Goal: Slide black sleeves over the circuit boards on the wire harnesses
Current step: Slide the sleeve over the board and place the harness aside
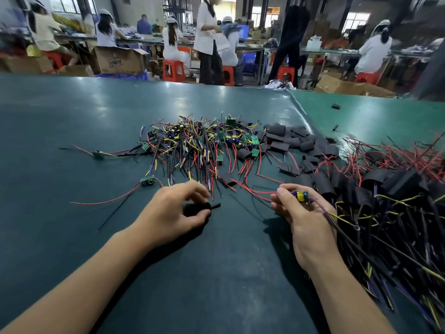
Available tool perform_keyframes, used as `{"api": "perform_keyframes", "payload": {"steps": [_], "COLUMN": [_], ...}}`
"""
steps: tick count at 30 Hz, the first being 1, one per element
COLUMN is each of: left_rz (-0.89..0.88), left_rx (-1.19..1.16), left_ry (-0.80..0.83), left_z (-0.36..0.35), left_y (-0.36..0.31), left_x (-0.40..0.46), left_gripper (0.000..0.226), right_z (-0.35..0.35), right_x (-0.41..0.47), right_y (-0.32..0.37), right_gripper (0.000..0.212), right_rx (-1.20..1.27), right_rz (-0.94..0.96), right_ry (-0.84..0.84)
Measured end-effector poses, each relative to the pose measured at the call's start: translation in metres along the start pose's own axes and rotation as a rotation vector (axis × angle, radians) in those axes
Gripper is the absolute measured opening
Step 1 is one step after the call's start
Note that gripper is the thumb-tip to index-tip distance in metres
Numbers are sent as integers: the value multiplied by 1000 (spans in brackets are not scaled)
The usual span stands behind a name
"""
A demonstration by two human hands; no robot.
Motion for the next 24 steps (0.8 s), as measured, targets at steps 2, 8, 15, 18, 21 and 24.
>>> {"api": "perform_keyframes", "payload": {"steps": [2,8,15,18,21,24], "left_rz": [81,59,70,69,61,55], "left_rx": [-137,-331,-411,-442,-469,-475], "left_ry": [-95,-162,-194,-195,-211,-203], "left_z": [6,-1,-5,-7,-8,-8], "left_y": [14,3,0,-2,-3,-2], "left_x": [-2,1,3,4,6,6], "left_gripper": [32,36,39,42,46,45], "right_z": [-3,-5,-7,-9,-9,-11], "right_x": [0,1,-1,-1,-2,-3], "right_y": [1,6,13,10,7,5], "right_gripper": [11,8,18,13,12,13], "right_rx": [16,223,285,290,259,267], "right_rz": [-10,-92,-132,-179,-220,-279], "right_ry": [11,-32,65,98,121,140]}}
Point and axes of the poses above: each hand's wrist, its own x-axis towards the middle knuckle, its own z-axis out of the back of the hand, y = z × x, the point moved 4 cm from there along x, towards the middle knuckle, and after that the axes turned 6 degrees about x, right-handed, at the moved point
